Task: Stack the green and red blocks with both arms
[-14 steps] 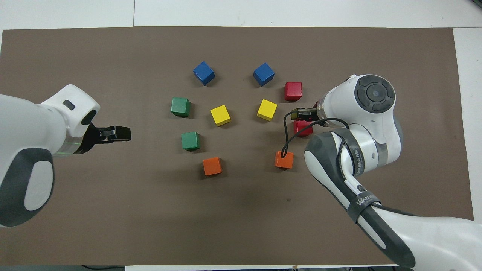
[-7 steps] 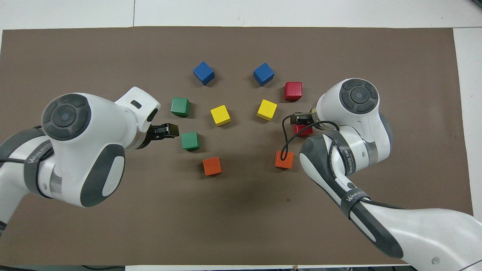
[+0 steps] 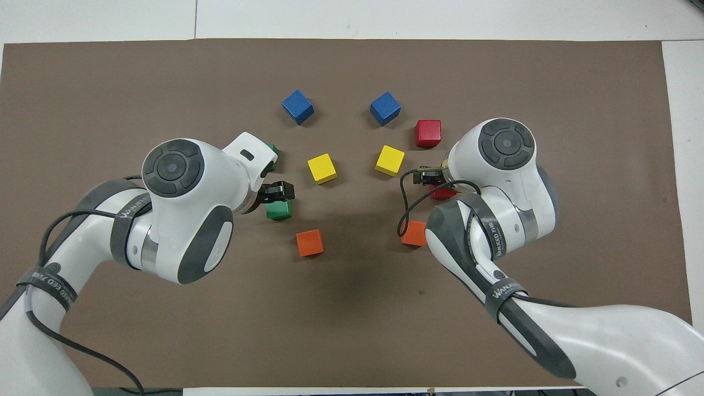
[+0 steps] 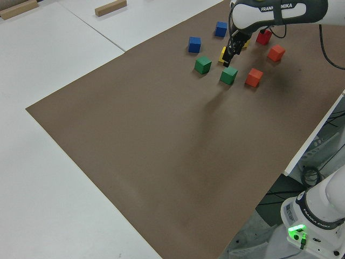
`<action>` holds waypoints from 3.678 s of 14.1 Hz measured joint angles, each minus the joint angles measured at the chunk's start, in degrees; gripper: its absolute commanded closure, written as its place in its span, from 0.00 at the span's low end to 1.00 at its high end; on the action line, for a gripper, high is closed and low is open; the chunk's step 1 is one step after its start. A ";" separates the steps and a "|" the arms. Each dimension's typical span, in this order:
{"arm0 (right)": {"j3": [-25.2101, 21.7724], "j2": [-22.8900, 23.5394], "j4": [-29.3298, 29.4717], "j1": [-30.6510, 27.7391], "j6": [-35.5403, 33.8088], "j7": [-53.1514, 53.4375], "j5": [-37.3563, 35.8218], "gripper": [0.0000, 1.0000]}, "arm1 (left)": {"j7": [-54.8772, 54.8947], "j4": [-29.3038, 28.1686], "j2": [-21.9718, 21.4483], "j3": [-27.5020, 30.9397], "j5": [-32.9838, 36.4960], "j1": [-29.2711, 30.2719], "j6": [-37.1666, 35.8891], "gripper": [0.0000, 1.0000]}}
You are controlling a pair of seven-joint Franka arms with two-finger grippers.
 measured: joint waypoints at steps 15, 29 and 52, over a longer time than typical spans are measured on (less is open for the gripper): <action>-0.17 2.83 0.40 -0.06 2.66 0.13 0.00 1.00 | -0.54 -0.07 7.76 0.38 3.14 -2.52 6.31 0.00; -0.90 -0.30 8.14 -21.20 -4.56 -30.06 -0.62 1.00 | -0.16 -0.25 9.74 0.42 6.06 -2.51 8.63 1.00; -0.37 4.72 2.65 -20.80 7.83 -29.94 0.64 0.22 | 49.73 -2.48 -2.89 1.79 2.94 39.07 -6.47 1.00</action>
